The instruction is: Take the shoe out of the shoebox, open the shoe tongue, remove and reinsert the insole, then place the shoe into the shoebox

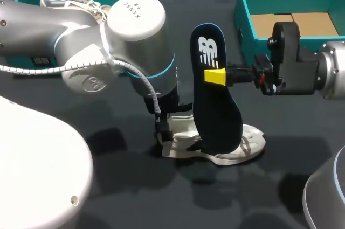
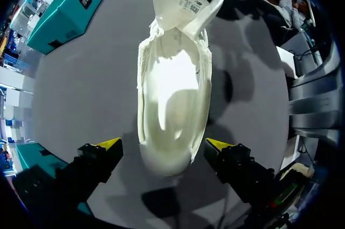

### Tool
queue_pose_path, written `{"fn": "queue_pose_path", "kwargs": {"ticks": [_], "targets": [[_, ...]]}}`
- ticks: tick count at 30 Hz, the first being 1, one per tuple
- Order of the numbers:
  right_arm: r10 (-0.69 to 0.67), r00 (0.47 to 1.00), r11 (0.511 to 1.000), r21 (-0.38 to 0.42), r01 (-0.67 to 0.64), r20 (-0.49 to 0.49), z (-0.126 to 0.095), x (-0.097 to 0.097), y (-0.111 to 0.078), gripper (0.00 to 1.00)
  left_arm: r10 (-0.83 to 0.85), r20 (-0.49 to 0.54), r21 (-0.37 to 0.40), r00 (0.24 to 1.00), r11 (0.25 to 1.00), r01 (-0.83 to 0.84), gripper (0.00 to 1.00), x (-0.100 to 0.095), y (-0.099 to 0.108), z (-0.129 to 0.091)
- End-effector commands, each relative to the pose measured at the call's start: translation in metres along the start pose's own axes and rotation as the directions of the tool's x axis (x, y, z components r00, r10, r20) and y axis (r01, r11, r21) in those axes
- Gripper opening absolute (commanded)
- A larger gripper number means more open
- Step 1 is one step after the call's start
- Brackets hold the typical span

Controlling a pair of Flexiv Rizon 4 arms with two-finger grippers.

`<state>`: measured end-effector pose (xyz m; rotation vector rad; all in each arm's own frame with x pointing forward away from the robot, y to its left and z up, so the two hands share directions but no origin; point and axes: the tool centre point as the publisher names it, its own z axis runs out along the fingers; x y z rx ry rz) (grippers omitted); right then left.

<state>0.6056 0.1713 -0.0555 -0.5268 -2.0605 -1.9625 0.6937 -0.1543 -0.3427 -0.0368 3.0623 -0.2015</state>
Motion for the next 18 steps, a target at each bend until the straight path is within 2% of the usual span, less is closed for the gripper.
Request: {"fn": "queue_pose_path", "kwargs": {"ticks": [1,12,18], "targets": [[0.0,1.0,1.0,-0.002,0.0,0.003,0.002,0.001,-0.002,0.0,0.003,-0.011,-0.008,1.0,1.0,-0.004,1.0,-0.002,-0.005,0.004],[0.0,1.0,1.0,-0.002,0.0,0.003,0.002,0.001,-0.002,0.0,0.023,0.001,0.027,1.0,0.999,-0.023,1.0,-0.012,-0.023,-0.015],[0.0,1.0,1.0,-0.002,0.0,0.003,0.002,0.001,-0.002,0.0,0.02,0.017,0.036,1.0,0.999,-0.021,1.0,-0.023,-0.042,-0.012]]}}
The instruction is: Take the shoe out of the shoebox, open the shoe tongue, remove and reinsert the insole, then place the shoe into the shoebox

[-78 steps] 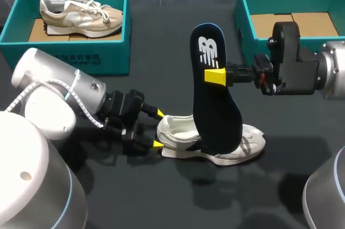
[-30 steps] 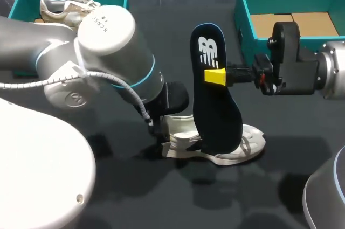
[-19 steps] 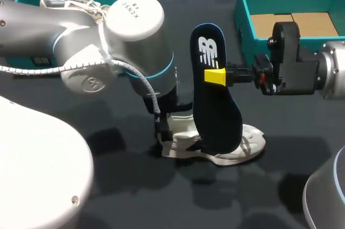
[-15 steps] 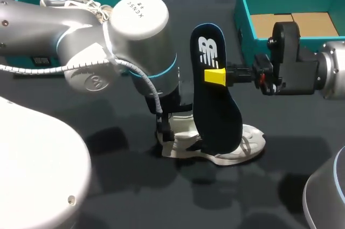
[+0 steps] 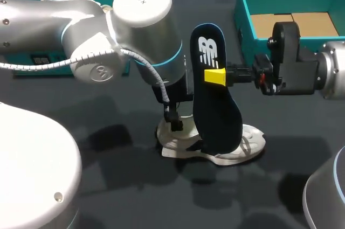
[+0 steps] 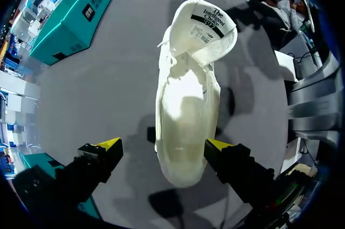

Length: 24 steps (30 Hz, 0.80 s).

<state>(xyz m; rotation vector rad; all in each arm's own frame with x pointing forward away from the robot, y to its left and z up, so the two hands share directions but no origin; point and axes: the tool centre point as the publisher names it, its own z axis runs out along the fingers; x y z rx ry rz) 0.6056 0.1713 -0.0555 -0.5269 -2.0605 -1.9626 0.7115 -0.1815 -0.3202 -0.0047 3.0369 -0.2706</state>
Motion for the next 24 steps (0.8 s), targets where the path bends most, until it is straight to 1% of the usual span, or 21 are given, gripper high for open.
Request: {"fn": "queue_pose_path", "kwargs": {"ticks": [1,2,4,5,8,11,16,21,23,24], "targets": [[0.0,1.0,1.0,-0.002,0.0,0.003,0.002,0.001,-0.002,0.0,0.005,-0.002,-0.009,1.0,1.0,-0.005,1.0,-0.006,-0.015,0.008],[0.0,1.0,1.0,-0.002,0.0,0.003,0.002,0.001,-0.002,0.0,0.006,-0.004,-0.009,1.0,1.0,-0.006,1.0,-0.008,-0.018,0.011],[0.0,1.0,1.0,-0.002,0.0,0.003,0.002,0.001,-0.002,0.0,0.003,-0.005,-0.012,1.0,1.0,-0.003,0.94,-0.009,-0.024,0.017],[0.0,1.0,1.0,-0.002,0.0,0.003,0.002,0.001,-0.002,0.0,0.002,-0.008,-0.011,1.0,1.0,-0.002,0.93,-0.01,-0.026,0.021],[0.0,1.0,1.0,-0.002,0.0,0.003,0.002,0.001,-0.002,0.0,0.005,-0.025,0.0,1.0,1.0,-0.005,0.92,-0.012,-0.032,0.032],[0.0,1.0,1.0,-0.002,0.0,0.003,0.002,0.001,-0.002,0.0,-0.006,-0.03,-0.011,1.0,1.0,0.006,0.91,-0.014,-0.037,0.044],[0.0,1.0,1.0,-0.002,0.0,0.003,0.002,0.001,-0.002,0.0,-0.006,-0.052,-0.02,0.999,1.0,0.005,0.83,-0.014,-0.04,0.059],[0.0,1.0,1.0,-0.002,0.0,0.003,0.002,0.001,-0.002,0.0,0.0,-0.061,-0.025,0.998,1.0,-0.001,0.75,-0.012,-0.041,0.068],[0.0,1.0,1.0,-0.002,0.0,0.003,0.002,0.001,-0.002,0.0,0.004,-0.068,-0.03,0.998,1.0,-0.006,0.74,-0.011,-0.042,0.071],[0.0,1.0,1.0,-0.002,0.0,0.003,0.002,0.001,-0.002,0.0,0.004,-0.07,-0.031,0.998,0.999,-0.006,0.71,-0.01,-0.042,0.073]]}}
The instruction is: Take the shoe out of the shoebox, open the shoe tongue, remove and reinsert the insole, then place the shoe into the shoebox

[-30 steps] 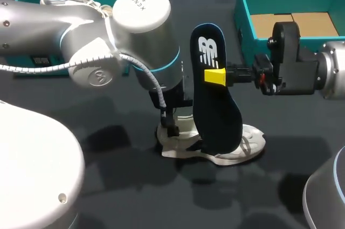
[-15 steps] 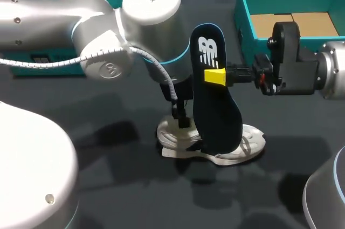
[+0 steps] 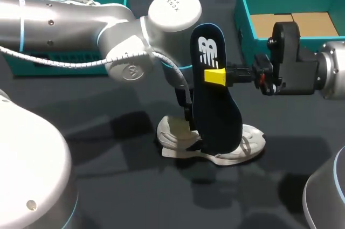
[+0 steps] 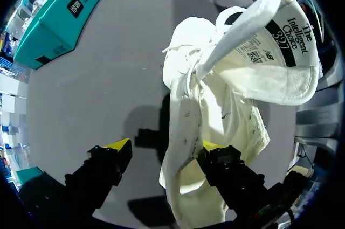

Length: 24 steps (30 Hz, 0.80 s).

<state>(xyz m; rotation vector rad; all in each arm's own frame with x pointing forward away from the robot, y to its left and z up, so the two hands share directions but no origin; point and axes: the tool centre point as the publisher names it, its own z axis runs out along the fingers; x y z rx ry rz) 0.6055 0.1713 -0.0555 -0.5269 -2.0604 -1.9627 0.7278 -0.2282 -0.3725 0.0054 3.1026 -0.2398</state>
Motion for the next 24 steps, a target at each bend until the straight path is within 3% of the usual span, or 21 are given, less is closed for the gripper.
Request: {"fn": "queue_pose_path", "kwargs": {"ticks": [1,6,14,17,24], "targets": [[0.0,1.0,1.0,-0.002,0.0,0.003,0.002,0.001,-0.002,0.0,0.005,-0.013,-0.009,1.0,1.0,-0.005,0.66,0.001,-0.006,0.014],[0.0,1.0,1.0,-0.002,0.0,0.003,0.002,0.001,-0.002,0.0,0.015,-0.03,-0.013,0.999,1.0,-0.015,0.44,0.006,-0.007,0.018],[0.0,1.0,1.0,-0.002,0.0,0.003,0.002,0.001,-0.002,0.0,0.028,-0.04,-0.014,0.999,0.999,-0.029,0.24,0.012,-0.005,0.017],[0.0,1.0,1.0,-0.002,0.0,0.003,0.002,0.001,-0.002,0.0,0.037,-0.043,-0.018,0.998,0.999,-0.038,0.0,0.014,-0.005,0.017],[0.0,1.0,1.0,-0.002,0.0,0.003,0.002,0.001,-0.002,0.0,0.058,-0.068,-0.012,0.996,0.998,-0.059,0.0,0.016,-0.001,0.014]]}}
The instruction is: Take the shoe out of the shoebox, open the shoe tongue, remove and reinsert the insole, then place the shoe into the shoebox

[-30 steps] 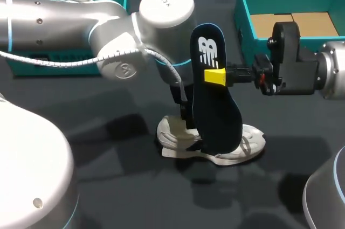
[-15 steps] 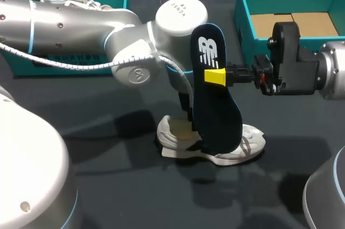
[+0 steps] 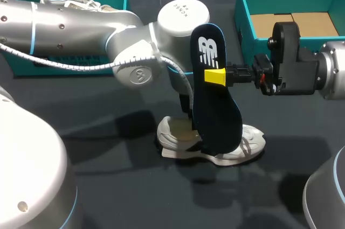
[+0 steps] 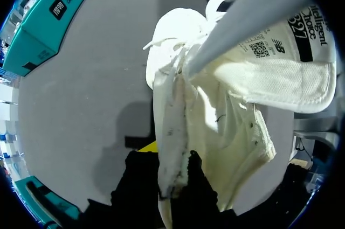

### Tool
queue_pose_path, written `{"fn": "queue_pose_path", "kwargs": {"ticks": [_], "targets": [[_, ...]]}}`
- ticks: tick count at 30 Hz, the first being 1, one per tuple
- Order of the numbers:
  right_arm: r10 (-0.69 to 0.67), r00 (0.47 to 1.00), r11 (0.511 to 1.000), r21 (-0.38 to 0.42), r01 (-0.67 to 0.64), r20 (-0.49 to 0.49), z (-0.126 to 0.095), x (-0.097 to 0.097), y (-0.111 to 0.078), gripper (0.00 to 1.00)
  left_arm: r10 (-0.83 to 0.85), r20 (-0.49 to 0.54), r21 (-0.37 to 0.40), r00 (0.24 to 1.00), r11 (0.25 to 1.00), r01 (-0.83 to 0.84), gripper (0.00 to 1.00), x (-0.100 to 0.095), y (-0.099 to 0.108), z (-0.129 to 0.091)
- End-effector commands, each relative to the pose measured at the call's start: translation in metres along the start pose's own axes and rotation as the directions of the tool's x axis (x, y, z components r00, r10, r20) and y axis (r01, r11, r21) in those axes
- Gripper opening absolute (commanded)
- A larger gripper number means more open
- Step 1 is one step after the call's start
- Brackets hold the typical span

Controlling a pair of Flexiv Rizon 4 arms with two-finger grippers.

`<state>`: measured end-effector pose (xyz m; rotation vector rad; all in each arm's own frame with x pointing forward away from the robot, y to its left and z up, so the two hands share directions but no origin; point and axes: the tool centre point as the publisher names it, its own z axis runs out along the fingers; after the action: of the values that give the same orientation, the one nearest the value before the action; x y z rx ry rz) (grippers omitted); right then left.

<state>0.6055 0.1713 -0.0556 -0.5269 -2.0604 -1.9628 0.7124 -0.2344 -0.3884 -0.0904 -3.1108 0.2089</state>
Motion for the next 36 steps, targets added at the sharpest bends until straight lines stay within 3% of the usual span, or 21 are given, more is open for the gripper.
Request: {"fn": "queue_pose_path", "kwargs": {"ticks": [1,7,13,16,19,29,36], "targets": [[0.0,1.0,1.0,-0.002,0.0,0.003,0.002,0.001,-0.002,0.0,0.017,-0.017,0.006,1.0,1.0,-0.016,0.0,0.0,0.004,-0.003],[0.0,1.0,1.0,-0.002,0.0,0.003,0.002,0.001,-0.002,0.0,0.09,-0.068,0.017,0.994,0.996,-0.089,0.0,-0.002,0.009,-0.016],[0.0,1.0,1.0,-0.002,0.0,0.003,0.002,0.001,-0.002,0.0,0.285,-0.112,0.043,0.952,0.958,-0.282,0.0,-0.007,0.016,-0.035],[0.0,1.0,1.0,-0.002,0.0,0.003,0.002,0.001,-0.002,0.0,0.446,-0.136,0.07,0.885,0.895,-0.44,0.0,-0.009,0.02,-0.046],[0.0,1.0,1.0,-0.002,0.0,0.003,0.002,0.001,-0.002,0.0,0.614,-0.087,0.099,0.785,0.789,-0.606,0.0,-0.004,0.026,-0.061],[0.0,1.0,1.0,-0.002,0.0,0.003,0.002,0.001,-0.002,0.0,0.614,-0.087,0.099,0.785,0.789,-0.606,0.0,-0.004,0.026,-0.061],[0.0,1.0,1.0,-0.002,0.0,0.003,0.002,0.001,-0.002,0.0,0.835,-0.08,0.091,0.545,0.551,-0.83,0.0,-0.013,0.033,-0.063]]}}
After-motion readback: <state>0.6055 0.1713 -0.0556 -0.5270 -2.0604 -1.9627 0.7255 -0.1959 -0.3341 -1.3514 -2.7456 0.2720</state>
